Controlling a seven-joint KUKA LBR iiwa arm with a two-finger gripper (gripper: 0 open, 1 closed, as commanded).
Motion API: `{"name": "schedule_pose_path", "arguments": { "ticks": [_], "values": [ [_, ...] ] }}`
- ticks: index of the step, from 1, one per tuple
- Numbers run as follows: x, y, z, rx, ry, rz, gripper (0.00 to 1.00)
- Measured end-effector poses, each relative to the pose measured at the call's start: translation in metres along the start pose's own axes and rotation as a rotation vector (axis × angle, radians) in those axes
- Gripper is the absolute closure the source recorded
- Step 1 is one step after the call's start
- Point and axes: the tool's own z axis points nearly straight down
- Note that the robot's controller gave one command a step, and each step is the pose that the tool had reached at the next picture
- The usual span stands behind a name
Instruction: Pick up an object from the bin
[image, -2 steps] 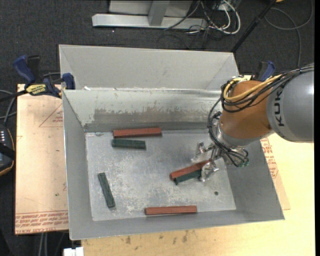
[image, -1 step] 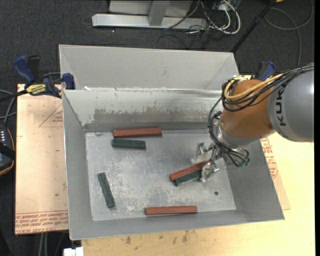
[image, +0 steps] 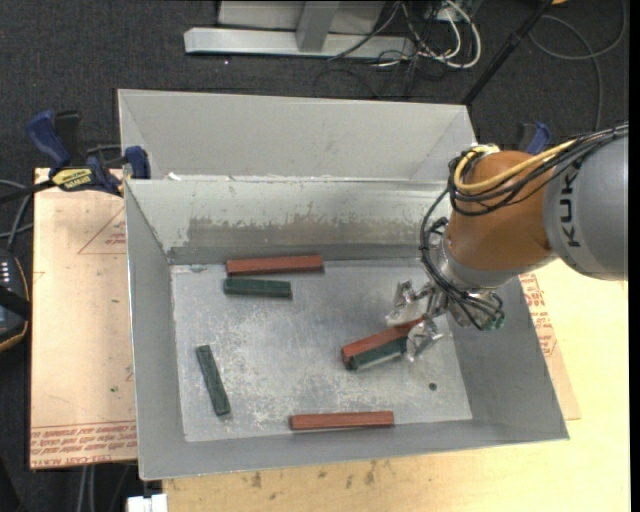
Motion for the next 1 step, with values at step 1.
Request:
{"name": "schedule_pose_path", "arguments": {
  "ticks": [1],
  "values": [
    [0.0, 0.0002, -0.0209, -0.001, 0.001, 0.0, 1.0]
  ]
}}
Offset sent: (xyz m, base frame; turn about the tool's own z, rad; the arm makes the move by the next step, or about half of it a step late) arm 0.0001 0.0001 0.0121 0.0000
